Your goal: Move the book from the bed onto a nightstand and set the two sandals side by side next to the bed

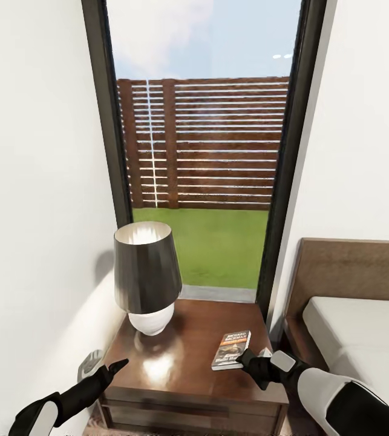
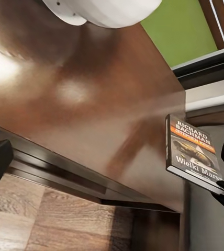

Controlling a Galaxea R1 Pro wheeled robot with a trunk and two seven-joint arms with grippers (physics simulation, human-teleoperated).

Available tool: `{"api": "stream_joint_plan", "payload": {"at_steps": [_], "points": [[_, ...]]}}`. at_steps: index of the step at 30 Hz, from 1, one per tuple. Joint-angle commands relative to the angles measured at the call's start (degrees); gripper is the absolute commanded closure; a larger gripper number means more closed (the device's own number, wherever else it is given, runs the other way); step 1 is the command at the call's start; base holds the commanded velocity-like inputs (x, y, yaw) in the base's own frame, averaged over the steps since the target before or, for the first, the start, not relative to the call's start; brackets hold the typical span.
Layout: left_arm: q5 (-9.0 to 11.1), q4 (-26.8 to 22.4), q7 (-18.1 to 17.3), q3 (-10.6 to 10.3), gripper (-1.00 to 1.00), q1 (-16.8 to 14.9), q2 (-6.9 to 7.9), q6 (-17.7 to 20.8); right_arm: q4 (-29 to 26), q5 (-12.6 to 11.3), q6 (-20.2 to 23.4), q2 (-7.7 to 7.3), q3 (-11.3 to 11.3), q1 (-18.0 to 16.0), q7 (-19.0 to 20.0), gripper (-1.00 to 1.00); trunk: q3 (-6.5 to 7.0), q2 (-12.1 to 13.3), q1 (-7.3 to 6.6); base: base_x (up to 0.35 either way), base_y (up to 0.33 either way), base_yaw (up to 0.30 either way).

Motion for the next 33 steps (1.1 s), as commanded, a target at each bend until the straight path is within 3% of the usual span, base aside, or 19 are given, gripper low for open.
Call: {"api": "stream_joint_plan", "payload": {"at_steps": [1, 13, 33], "points": [[0.3, 0.0, -0.1, 0.1, -1.0, 0.0, -0.02, 0.4, 0.2, -0.4, 0.2, 0.05, 0.4, -0.1, 0.5, 1.0, -0.24, -0.4, 0.22, 0.0, 0.0, 0.0], [0.3, 0.0, -0.1, 0.2, -1.0, 0.0, 0.05, 0.4, 0.2, -0.4, 0.2, 0.05, 0.4, -0.1, 0.5, 1.0, -2.4, -5.3, 2.85, 0.0, 0.0, 0.0], [0.3, 0.1, 0.0, 0.2, -1.0, 0.0, -0.03, 0.4, 0.2, -0.4, 0.3, 0.05, 0.4, -0.1, 0.5, 1.0, -2.4, -5.3, 2.85, 0.0, 0.0, 0.0]]}}
